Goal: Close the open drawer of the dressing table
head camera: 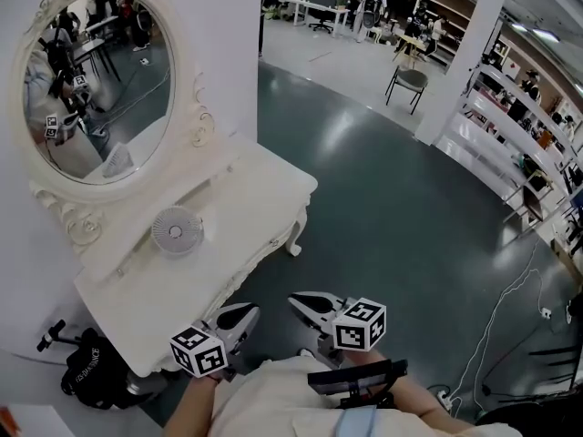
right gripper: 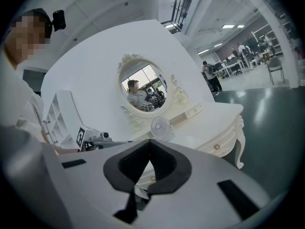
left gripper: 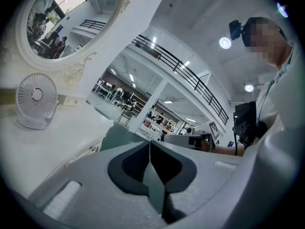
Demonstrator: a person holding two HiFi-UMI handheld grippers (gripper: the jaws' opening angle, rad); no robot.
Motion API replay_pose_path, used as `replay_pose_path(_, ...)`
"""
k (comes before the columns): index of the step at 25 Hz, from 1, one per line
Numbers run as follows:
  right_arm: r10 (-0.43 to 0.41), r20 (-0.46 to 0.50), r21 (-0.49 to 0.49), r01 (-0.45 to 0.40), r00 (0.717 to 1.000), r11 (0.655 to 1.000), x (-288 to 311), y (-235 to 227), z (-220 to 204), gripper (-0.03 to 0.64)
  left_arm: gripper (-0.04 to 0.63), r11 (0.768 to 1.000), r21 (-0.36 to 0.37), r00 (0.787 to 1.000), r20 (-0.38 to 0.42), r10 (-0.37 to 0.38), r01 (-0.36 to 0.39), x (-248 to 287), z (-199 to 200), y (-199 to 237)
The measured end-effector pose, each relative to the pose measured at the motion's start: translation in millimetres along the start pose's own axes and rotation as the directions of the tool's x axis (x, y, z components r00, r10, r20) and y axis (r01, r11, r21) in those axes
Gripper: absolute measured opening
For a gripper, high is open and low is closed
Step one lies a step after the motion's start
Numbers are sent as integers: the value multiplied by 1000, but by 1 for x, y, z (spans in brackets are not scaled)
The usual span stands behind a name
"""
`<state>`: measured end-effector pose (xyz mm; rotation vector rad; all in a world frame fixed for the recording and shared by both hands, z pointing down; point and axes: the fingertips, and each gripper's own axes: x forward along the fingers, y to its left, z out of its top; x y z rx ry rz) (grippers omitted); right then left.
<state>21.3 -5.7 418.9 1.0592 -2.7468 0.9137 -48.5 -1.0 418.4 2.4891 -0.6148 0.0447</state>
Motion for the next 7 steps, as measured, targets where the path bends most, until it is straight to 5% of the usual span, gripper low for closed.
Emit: replay_pose_path(7,-2,-3,7,2,1000,1000,-2,-4,2,15,10,1000,0,1000,-8,-8,8,5,1,-1)
